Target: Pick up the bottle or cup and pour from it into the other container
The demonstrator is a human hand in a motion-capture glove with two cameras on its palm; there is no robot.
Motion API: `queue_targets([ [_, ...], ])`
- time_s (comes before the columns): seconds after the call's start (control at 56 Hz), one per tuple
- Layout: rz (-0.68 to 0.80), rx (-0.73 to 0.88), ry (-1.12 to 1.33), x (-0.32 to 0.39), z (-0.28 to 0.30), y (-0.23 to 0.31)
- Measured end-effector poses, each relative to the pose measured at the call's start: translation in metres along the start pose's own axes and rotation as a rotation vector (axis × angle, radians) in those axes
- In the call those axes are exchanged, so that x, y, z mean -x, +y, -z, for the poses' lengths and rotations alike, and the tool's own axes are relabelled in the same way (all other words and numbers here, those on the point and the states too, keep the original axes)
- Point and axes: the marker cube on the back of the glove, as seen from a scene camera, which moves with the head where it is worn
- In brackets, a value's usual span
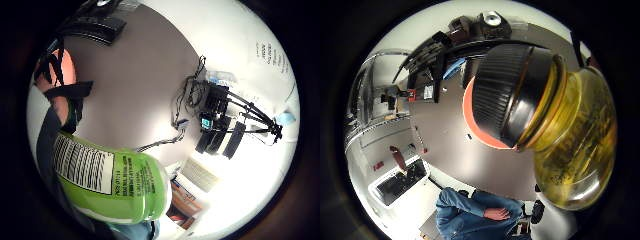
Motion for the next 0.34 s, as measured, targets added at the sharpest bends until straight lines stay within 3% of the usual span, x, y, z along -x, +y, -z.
queue_targets([
  [0.339, -0.017, 0.017, -0.037, 0.0075, -0.0011, -0.0053],
])
